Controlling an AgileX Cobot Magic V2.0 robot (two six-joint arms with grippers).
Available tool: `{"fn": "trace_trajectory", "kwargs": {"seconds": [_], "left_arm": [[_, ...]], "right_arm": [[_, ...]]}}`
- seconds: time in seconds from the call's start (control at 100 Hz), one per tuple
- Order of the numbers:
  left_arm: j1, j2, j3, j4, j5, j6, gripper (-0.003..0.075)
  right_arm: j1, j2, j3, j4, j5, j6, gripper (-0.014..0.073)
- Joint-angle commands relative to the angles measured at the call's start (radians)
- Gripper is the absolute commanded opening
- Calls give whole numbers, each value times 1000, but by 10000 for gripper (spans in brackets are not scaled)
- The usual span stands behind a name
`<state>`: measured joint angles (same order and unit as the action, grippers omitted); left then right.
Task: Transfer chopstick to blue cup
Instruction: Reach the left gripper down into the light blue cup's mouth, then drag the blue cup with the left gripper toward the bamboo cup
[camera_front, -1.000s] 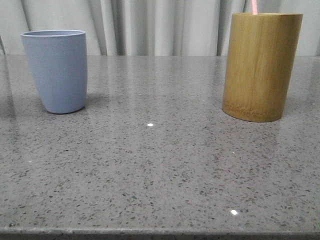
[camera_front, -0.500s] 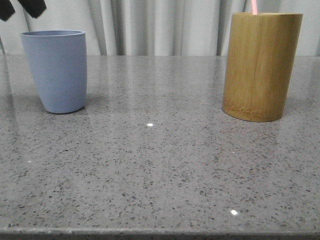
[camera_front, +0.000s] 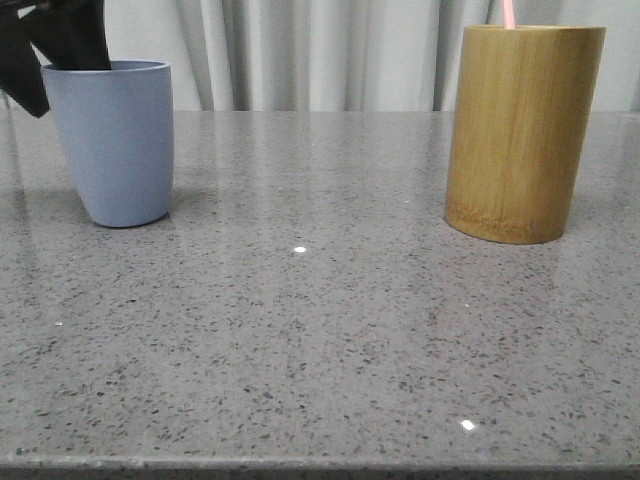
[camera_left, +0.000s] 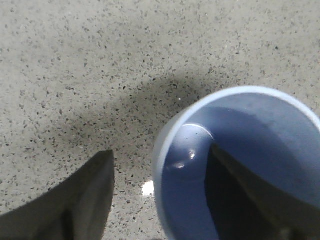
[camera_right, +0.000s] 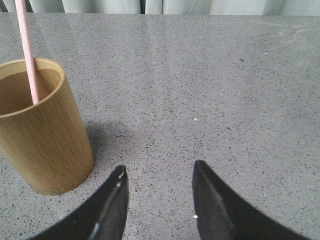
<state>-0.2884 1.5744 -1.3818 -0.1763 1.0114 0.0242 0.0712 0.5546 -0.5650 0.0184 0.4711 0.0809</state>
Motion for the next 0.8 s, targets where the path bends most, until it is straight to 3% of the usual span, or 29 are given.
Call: {"fn": "trace_trajectory", "kwargs": {"seconds": [0.0, 0.28, 0.59, 0.79], "left_arm": [[-7, -35, -35, -24, -30, -2, 352], [-7, -35, -35, -24, -30, -2, -15], [-14, -33, -46, -59, -42, -2, -19], [-106, -18, -147, -59, -40, 17, -19]], "right_arm": [[-3, 9, -34, -2, -67, -2, 330], [-3, 9, -34, -2, -65, -2, 330], [-3, 9, -34, -2, -65, -2, 330], [-3, 9, -34, -2, -65, -2, 330]]}}
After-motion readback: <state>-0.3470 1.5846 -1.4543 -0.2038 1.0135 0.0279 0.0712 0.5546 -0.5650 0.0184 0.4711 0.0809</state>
